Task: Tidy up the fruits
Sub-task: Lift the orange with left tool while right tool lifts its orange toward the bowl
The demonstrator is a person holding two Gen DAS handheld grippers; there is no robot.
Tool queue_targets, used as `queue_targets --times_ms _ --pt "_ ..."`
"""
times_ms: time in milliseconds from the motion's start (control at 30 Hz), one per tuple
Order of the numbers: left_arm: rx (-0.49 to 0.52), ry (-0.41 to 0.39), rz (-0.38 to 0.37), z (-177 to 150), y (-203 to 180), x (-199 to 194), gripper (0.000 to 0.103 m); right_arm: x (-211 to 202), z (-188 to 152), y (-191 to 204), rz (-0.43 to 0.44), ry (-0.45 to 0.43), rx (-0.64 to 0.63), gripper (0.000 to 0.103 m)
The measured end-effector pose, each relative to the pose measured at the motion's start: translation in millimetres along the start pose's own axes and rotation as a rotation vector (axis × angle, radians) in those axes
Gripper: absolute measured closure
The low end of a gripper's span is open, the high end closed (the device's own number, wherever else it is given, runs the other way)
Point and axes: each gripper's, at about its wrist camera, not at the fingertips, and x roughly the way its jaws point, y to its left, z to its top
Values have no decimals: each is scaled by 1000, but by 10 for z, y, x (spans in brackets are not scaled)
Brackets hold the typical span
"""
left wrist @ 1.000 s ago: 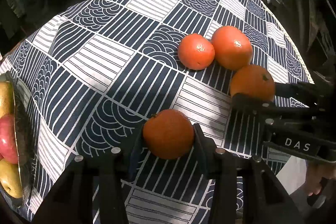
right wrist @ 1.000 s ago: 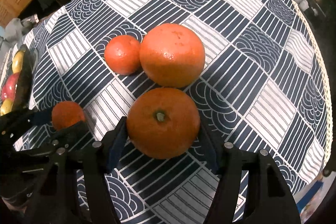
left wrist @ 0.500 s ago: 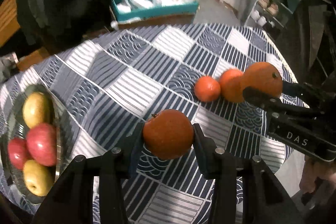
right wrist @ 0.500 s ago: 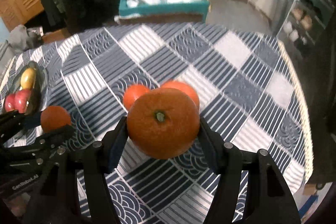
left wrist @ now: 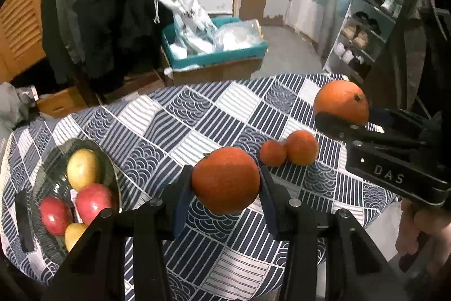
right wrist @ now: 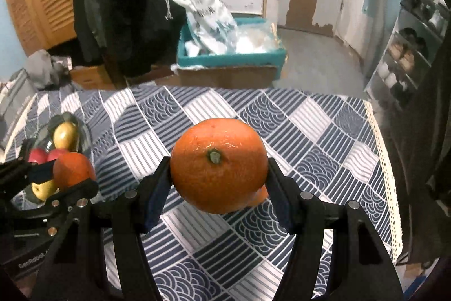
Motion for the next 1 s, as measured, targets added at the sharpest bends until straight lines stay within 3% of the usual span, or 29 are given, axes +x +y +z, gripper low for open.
queue_targets --times_ms 500,1000 --pt "-53 -89 6 145 246 -397 57 -392 265 320 55 -97 -32 38" --pt "-139 -124 58 133 744 -579 57 -372 508 852 124 -112 -83 38"
